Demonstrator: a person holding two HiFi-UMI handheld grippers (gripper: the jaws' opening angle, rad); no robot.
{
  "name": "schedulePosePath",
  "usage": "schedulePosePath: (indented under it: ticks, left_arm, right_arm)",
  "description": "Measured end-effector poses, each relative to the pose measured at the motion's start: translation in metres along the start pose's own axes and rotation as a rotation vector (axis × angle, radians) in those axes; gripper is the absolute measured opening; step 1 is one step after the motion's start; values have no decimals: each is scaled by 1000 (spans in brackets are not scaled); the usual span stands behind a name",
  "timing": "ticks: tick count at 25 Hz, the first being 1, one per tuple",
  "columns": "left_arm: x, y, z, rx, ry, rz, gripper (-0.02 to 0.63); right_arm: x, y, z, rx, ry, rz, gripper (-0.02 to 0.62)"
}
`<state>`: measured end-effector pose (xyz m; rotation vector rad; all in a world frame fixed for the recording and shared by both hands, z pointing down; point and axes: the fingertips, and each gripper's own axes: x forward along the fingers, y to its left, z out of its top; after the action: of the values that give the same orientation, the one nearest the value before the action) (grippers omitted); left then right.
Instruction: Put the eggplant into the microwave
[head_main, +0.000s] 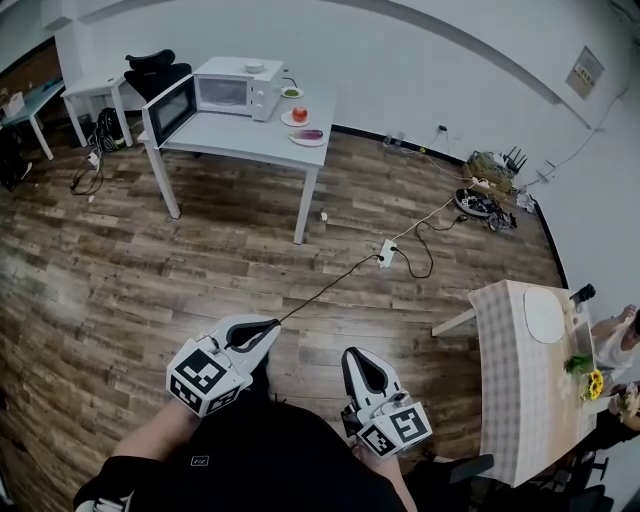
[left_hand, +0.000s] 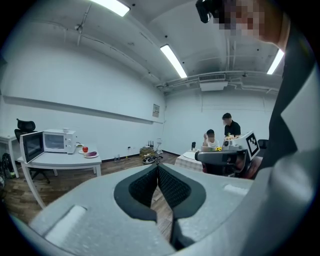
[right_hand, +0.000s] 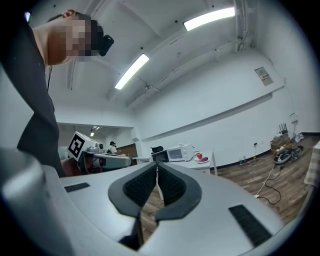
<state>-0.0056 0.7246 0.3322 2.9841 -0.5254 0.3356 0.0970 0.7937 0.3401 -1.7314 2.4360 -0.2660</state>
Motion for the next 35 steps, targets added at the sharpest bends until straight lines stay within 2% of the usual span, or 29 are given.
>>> schedulePosePath:
  ticks: [5,18,27,35]
  left_arm:
    - [22,34,6,-6,-11,15,9]
    - [79,173,30,-45,-33,49,9]
    - [89,283,36,-53,-39,62,9]
    - [91,356,30,-94,-19,107,9]
  right_arm:
    - [36,-25,4,5,8,10,18]
    - [183,-89,22,-29,68,45,18]
    - [303,-103,27,-8,79,67,18]
    - [365,-113,23,-3,122,77,18]
